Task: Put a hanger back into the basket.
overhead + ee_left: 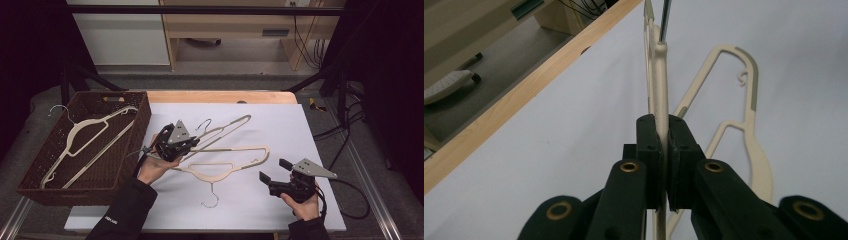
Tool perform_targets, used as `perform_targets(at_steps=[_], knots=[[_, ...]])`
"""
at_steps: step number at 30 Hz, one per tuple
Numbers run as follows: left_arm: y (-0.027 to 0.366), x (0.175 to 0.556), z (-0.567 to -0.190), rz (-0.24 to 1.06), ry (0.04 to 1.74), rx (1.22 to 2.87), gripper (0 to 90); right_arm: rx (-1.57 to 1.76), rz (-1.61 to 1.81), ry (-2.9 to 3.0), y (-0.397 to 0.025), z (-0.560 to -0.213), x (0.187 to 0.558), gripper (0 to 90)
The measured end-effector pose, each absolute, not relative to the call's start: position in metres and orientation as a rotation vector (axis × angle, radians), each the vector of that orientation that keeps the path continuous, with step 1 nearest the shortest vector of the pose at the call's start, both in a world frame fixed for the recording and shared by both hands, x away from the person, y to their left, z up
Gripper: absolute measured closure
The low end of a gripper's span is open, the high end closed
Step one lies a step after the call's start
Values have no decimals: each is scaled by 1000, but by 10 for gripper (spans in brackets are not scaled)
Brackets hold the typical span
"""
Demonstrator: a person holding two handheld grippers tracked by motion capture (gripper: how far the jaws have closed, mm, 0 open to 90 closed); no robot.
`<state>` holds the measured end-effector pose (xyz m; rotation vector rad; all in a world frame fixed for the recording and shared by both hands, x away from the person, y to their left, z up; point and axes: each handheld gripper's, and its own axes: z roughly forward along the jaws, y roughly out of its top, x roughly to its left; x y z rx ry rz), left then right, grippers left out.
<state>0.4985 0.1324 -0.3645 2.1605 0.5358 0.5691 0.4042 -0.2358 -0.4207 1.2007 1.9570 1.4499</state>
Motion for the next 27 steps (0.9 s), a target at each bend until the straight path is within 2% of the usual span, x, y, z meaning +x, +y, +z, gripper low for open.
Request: perform_targets(at_steps=[9,27], knots=[[151,483,-339,528,635,2064,863,1209,1449,1918,-246,-416,401,77],[193,449,-268,514,584,1990,863,1209,1444,1900,-249,-414,400,67]])
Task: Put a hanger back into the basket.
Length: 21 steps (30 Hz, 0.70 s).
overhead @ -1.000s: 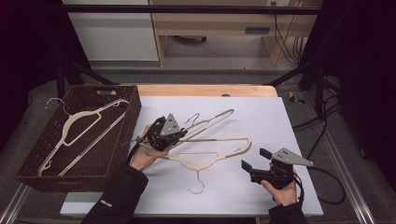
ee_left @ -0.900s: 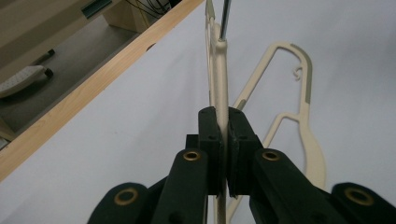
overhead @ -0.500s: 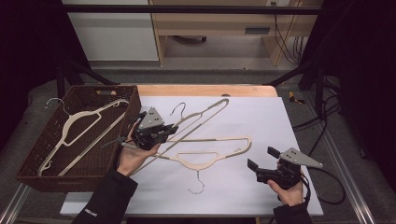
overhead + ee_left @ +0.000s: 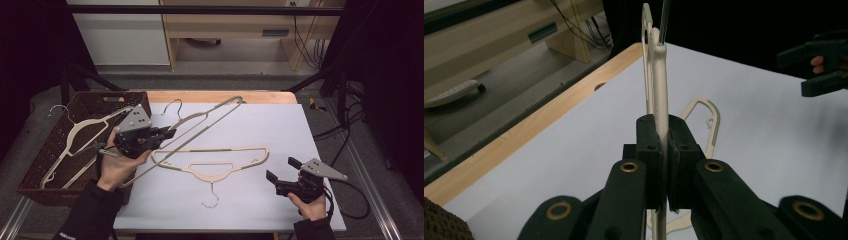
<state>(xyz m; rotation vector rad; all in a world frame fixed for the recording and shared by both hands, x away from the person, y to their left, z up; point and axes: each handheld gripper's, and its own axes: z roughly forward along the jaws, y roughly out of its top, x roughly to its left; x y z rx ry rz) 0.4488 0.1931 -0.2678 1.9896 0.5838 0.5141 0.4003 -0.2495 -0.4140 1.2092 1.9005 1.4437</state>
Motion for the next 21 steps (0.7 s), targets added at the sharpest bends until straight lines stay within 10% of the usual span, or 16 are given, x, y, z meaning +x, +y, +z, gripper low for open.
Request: perform_targets(at_steps=[21], knots=[[292,464,-240,668,716,1980,863,1212,1434,1915,-249,-415,401,67]])
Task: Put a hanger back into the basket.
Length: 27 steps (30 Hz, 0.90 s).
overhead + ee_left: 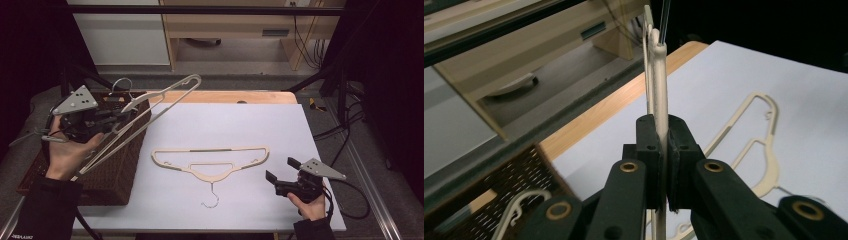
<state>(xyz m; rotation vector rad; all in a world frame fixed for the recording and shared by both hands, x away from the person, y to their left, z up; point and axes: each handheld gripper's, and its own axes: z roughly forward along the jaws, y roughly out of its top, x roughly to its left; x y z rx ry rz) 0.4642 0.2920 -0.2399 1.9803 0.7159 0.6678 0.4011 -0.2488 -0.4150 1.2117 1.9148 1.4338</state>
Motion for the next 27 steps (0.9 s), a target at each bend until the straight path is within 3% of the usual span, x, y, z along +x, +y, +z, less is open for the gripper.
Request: perform_targets(at_steps=[16,27], knots=[[372,486,-258,710,857,1976,863,1218,1434,1917,-248,-416,402,67],[404,496,-279,690,948,1997,862,1219,1426,1923,-248,-418,403,66]])
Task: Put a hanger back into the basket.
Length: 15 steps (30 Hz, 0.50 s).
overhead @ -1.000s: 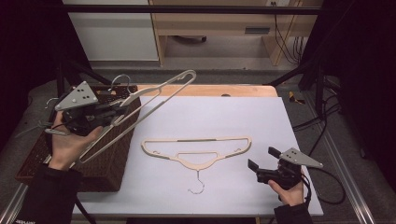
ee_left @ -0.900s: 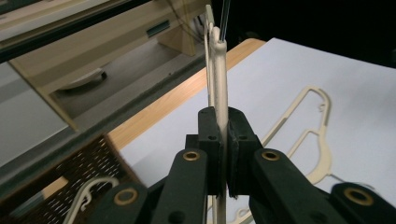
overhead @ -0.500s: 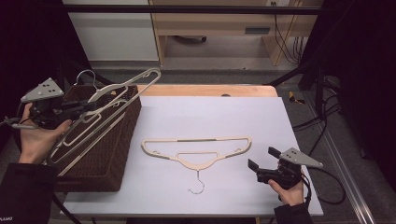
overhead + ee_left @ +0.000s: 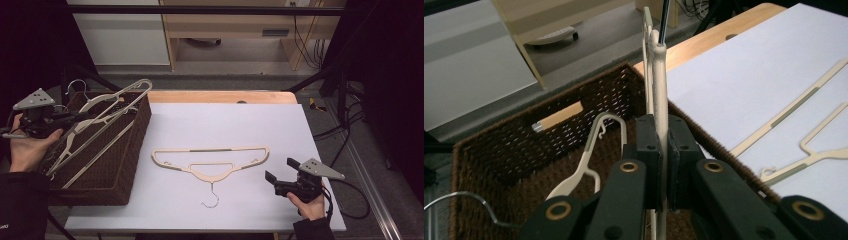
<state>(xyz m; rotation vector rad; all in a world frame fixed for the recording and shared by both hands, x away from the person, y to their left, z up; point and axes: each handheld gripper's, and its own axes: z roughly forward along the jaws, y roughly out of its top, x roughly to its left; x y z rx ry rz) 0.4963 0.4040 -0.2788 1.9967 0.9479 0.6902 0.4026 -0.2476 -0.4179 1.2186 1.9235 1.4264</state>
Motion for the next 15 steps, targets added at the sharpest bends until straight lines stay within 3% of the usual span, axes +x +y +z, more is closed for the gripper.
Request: perform_targets(at_steps=[15], knots=[[425,497,-314,657,1042,2048,863,1216,1424,1925,-247,-418,403,66]])
